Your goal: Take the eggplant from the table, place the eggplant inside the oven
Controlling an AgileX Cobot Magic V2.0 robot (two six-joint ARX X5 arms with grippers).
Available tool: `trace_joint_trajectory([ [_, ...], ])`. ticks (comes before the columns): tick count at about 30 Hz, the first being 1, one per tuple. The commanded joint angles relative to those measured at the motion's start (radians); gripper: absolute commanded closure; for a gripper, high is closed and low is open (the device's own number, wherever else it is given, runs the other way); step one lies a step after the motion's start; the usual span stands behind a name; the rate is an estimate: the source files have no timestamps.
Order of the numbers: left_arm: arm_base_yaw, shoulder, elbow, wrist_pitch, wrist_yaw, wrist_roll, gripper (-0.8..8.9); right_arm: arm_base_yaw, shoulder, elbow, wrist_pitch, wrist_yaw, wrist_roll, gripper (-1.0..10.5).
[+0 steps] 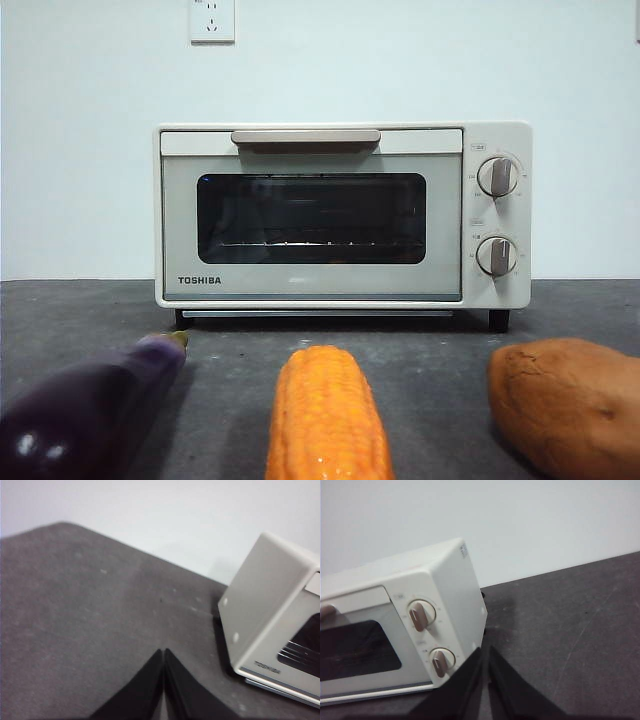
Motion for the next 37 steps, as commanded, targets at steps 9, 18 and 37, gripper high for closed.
trace_joint_trajectory([
  [9,-0.002,0.256,0.254,-0.067,0.154,-0.030,8.07,0.000,0.231,0.318,-0.279,-0.022,0.017,9.4],
  [18,-0.003,0.589,0.480,-0.192,0.338,0.052,8.07,0.000,0.481,0.539,-0.457,-0.229,-0.074,9.4],
  [37,-0.024,0.871,0.716,-0.349,0.551,0.148,8.07,0.004,0.737,0.717,-0.673,-0.336,0.001,6.1],
])
